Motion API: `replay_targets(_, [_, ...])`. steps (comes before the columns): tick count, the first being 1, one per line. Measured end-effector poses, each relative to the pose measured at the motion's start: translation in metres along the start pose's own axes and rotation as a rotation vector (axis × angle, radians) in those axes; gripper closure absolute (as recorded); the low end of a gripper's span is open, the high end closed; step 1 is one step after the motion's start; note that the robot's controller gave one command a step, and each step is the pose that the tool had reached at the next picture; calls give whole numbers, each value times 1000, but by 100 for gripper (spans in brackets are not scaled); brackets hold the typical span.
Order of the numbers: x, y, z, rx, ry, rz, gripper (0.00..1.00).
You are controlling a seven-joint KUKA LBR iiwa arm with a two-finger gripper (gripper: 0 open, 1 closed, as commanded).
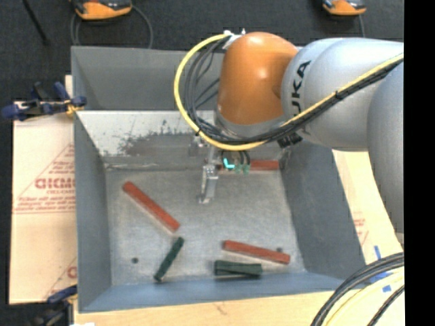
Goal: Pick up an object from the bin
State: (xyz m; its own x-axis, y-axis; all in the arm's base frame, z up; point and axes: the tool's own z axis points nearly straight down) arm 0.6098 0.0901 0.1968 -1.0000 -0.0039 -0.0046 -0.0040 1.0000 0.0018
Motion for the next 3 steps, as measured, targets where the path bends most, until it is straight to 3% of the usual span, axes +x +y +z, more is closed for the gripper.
replay_targets(1, [41,41,129,1,8,32,0])
replay_targets(2, [39,40,126,0,1,36,100])
replay_targets(3, [0,63,86,1,-5,-278,100])
